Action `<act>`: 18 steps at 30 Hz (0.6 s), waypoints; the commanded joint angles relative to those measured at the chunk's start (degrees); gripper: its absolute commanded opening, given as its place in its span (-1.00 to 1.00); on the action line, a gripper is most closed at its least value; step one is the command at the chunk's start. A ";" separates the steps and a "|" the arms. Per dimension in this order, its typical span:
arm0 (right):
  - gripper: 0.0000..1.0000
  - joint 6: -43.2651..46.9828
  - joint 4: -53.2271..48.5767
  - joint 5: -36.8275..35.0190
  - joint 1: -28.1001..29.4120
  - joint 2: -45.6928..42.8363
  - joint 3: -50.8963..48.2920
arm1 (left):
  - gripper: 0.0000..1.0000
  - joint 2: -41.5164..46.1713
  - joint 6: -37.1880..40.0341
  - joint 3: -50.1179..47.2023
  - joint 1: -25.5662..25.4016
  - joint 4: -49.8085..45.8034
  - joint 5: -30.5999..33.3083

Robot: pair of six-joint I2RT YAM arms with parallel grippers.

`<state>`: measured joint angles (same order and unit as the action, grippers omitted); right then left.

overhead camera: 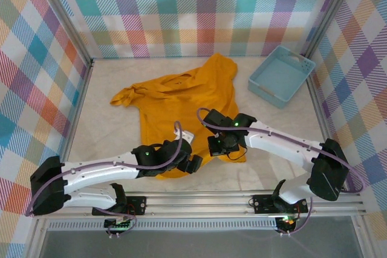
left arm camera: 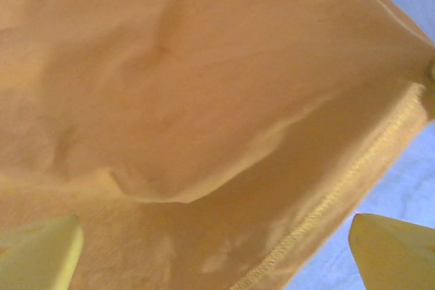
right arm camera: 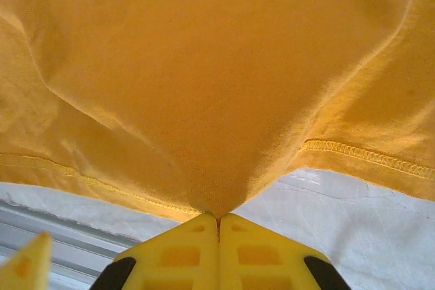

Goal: Fold the inside-out t-shirt

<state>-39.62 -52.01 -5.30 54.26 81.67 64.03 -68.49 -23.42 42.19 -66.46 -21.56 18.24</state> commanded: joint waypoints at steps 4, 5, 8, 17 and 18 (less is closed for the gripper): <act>-0.79 0.07 3.07 3.67 -0.56 1.27 -2.65 | 1.00 -5.31 2.10 2.58 -3.06 1.84 1.96; -0.75 -0.07 3.31 3.28 -0.68 1.86 -3.22 | 1.00 -5.07 1.49 2.00 -2.98 1.96 2.86; -0.57 -0.54 3.14 1.09 -0.74 3.25 -5.53 | 1.00 -1.62 0.38 -1.14 -3.05 3.97 3.90; -0.43 -0.46 6.36 4.55 -0.39 3.32 -10.55 | 1.00 5.35 -3.85 -5.78 -1.86 0.21 9.57; -0.40 -0.68 6.31 4.58 -0.15 3.16 -10.82 | 1.00 6.04 -4.01 -6.18 -1.53 0.06 9.56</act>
<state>-39.83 -46.76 -2.48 53.95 84.99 53.93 -64.55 -25.32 37.50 -68.82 -19.64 24.99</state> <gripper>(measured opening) 0.290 0.997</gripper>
